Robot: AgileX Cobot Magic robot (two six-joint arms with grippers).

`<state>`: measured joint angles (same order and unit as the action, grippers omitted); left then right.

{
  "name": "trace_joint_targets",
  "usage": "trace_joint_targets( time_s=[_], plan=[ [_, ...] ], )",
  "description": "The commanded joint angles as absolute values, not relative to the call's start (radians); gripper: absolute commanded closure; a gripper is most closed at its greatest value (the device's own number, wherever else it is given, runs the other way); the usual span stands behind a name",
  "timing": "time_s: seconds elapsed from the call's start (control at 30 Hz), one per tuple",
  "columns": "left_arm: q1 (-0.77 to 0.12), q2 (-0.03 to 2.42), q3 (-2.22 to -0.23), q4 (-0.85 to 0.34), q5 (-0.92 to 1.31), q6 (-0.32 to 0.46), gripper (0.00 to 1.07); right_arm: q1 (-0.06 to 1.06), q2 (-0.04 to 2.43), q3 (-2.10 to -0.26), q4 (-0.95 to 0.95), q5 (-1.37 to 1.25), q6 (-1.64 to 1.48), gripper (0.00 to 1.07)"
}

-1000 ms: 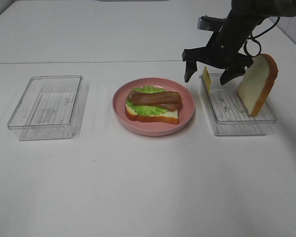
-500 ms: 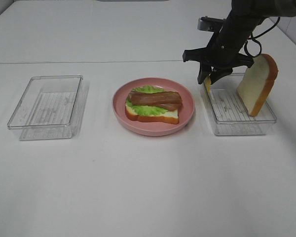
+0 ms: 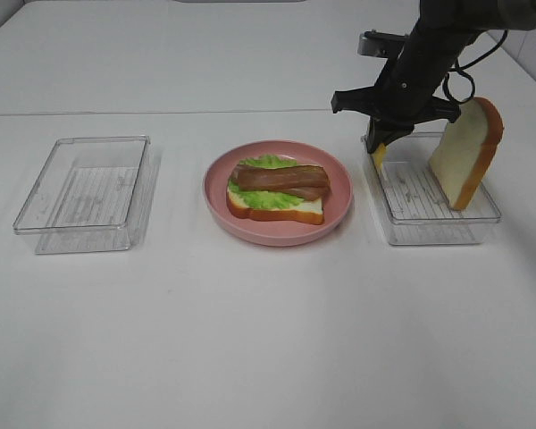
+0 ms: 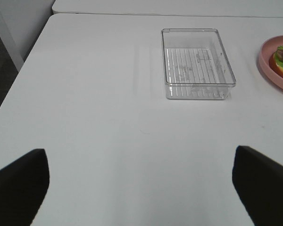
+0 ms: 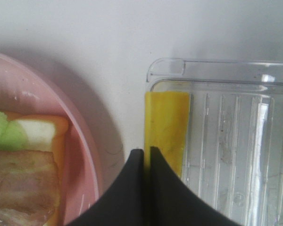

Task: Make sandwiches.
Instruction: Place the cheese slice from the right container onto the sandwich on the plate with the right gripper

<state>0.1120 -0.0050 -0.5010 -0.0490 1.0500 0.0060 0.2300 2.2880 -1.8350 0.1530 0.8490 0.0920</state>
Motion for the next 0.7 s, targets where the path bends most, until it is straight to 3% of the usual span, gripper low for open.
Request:
trace_joint_targets(
  time_s=[0.03,0.4,0.53,0.6,0.67,0.7],
  plan=[
    [0.116,-0.022,-0.499,-0.057,1.034,0.0,0.07,0.225,2.237,-1.838,0.147,0.871,0.099,1.07],
    [0.116,-0.022,-0.499,-0.057,1.034,0.0,0.07,0.228,2.057,-1.82,0.221,0.946,0.103,1.07],
    [0.116,-0.022,-0.499,-0.057,1.034,0.0,0.07,0.238,1.987,-1.715,0.271,0.883,0.088,1.07],
    [0.116,-0.022,-0.499,-0.057,1.034,0.0,0.07,0.252,1.86,-1.466,0.389,0.679,0.0,1.07],
    [0.116,-0.022,-0.499,-0.057,1.034,0.0,0.07,0.252,1.831,-1.409,0.443,0.637,-0.036,1.07],
    [0.116,-0.022,-0.499,-0.057,1.034,0.0,0.07,0.252,1.796,-1.328,0.574,0.593,-0.122,1.07]
  ],
)
